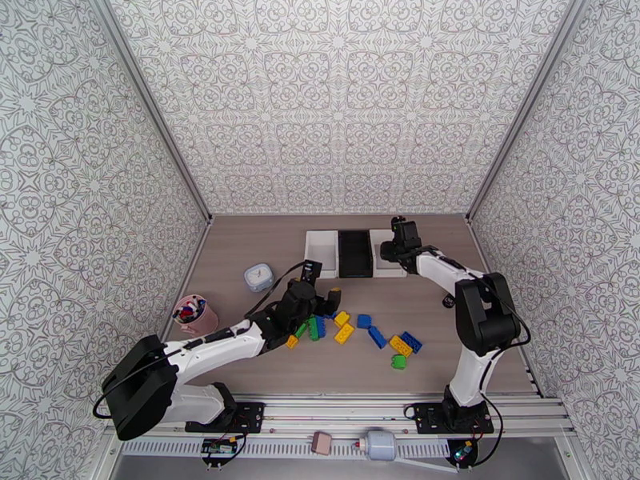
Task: Sort the legos into containers by color
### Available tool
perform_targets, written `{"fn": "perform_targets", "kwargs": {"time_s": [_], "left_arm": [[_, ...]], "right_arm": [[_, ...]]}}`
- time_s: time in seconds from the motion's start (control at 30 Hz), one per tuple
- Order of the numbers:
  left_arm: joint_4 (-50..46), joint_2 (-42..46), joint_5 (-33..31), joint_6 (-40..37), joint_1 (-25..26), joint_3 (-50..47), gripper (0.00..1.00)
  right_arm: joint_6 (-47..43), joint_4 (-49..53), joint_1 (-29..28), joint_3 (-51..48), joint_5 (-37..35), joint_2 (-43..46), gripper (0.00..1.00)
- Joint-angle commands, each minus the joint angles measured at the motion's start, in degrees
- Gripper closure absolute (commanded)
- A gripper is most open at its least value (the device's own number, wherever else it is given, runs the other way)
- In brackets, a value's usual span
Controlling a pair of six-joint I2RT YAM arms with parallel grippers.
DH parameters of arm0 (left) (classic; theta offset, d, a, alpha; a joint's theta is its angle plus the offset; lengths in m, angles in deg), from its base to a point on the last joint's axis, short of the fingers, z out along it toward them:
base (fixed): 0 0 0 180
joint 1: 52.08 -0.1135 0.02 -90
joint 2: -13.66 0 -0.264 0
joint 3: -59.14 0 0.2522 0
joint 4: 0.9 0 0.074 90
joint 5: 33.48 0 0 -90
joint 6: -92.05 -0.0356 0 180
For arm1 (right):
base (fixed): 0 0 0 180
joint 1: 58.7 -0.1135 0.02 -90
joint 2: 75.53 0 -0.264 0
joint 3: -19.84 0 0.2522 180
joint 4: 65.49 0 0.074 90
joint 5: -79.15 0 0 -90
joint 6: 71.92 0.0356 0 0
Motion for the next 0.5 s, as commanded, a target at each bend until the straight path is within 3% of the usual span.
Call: {"fn": "perform_targets", "kwargs": {"time_s": [0.0,0.2,0.47], "left_arm": [[-4.72,2.78,-1.92,-0.13,-0.73,0.67,0.01],[-9.15,7.79,-2.21,2.83,-2.50,-1.62,0.01],[-15.56,15.95,-0.75,6.86,-5.67,-5.59,0.01]], "right_arm": [[-2.46,0.37,0.24,-3.86,2.36,6.37,0.37],[-14.07,5.23,-0.66,-9.11,13.51,14.85,0.14],[-35.11,23.21,-8.92,-9.78,16.27,21.03,0.03]]}}
